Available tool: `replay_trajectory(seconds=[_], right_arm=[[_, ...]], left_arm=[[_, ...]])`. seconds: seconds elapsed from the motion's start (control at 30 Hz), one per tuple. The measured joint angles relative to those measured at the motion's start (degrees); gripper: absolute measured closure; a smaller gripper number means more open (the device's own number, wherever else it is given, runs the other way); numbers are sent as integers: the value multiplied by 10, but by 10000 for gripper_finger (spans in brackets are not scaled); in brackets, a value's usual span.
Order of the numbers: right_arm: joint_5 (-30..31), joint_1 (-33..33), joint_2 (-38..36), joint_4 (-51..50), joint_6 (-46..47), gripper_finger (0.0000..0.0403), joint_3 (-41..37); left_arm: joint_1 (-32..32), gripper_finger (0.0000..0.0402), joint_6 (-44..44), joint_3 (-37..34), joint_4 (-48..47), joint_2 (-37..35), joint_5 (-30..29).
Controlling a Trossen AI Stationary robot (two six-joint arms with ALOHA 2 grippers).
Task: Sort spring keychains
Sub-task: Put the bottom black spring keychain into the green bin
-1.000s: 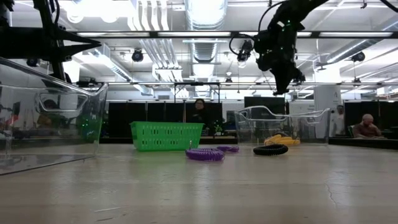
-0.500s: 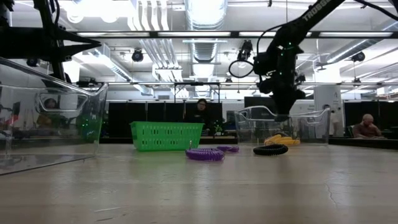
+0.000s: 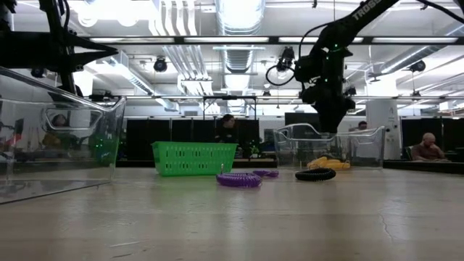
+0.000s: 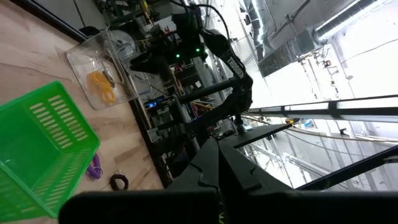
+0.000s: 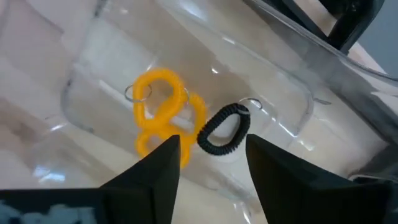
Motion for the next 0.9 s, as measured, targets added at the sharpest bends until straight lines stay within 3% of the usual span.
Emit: replay_trajectory(seconds=[0.4,0.57,0.9], right_arm=[[-44,74,-69,-81,-70,226,42],[-44,132,-111,-114,-95,220,42],[-42,274,-170,-159,-52,220,42]], left_arm=[[0,401,1,0,-1,0,0],[0,401,2,0,-1,0,0],[0,401,2,0,-2,0,0]])
